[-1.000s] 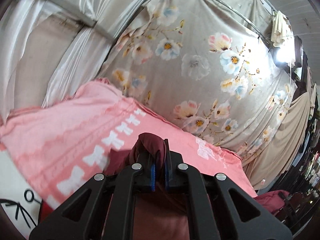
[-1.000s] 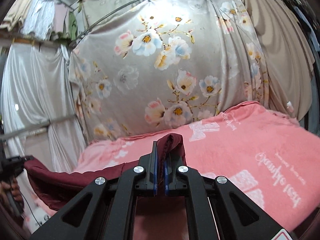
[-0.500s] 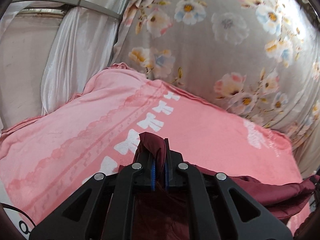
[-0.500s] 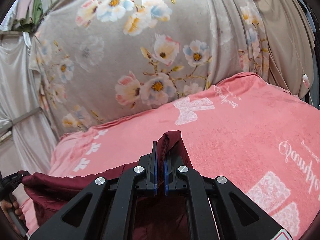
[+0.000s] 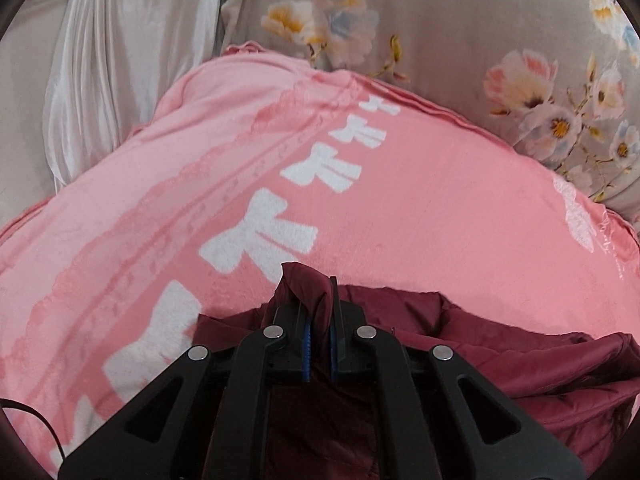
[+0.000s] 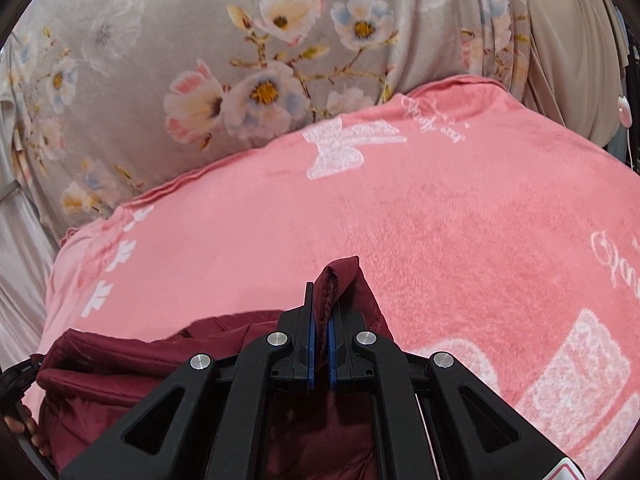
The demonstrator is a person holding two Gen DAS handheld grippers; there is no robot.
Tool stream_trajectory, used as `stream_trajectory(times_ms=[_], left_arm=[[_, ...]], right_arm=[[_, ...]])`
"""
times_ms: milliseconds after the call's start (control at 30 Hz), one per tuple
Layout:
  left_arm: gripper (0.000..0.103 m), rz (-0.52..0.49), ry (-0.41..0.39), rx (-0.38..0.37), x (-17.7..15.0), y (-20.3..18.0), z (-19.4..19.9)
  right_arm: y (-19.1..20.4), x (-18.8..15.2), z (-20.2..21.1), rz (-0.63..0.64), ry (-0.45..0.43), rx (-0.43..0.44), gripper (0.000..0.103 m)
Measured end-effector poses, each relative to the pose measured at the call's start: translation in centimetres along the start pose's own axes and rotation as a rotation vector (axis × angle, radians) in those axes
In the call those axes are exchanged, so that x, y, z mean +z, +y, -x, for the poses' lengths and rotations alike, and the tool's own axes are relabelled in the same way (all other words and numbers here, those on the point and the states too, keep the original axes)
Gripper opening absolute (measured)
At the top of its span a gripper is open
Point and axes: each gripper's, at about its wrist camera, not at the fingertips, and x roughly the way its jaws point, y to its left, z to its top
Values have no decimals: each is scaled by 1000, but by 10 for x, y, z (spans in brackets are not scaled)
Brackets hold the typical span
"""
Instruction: Fold large clothes
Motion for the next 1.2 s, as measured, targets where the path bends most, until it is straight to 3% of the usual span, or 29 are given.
stream_trajectory(times_ms=[500, 667, 767, 800, 833, 867, 933, 1000, 1033, 1067, 1133, 1200], left_arm=[[8, 12, 73, -14, -21, -1, -50], [10, 25, 69, -29, -22, 2, -52], [17, 62, 45, -69, -19, 10, -45], [21, 75, 19, -77, -18, 14, -35], [40, 82, -13, -82, -16, 17, -23], [63, 87, -54, -80, -14, 19, -9], [76, 101, -175, -77, -10, 23, 31], [76, 82, -234, -119, -5, 20, 64], [76, 61, -237, -143, -2, 13, 76], [75, 27, -234, -176, 0, 2, 86], [73, -58, -210, -208, 2, -25, 92], [68, -147, -174, -233, -4, -58, 87]], right_arm=[[-8, -24, -52, -11, 156, -38, 3], [-14, -24, -47, -44, 136, 16, 10], [-20, -16, -21, -87, 65, 57, 31], [-22, -13, -8, -104, 26, 72, 50], [-24, -10, 11, -123, -36, 95, 63], [-23, -8, 28, -123, -84, 121, 63], [-13, -3, 53, -69, -123, 156, 61], [7, -2, 67, 5, -121, 186, 57], [19, -2, 67, 39, -103, 195, 48], [35, -4, 65, 81, -73, 200, 43], [63, -10, 55, 156, -14, 219, 23], [98, -23, 43, 263, 24, 222, 13]])
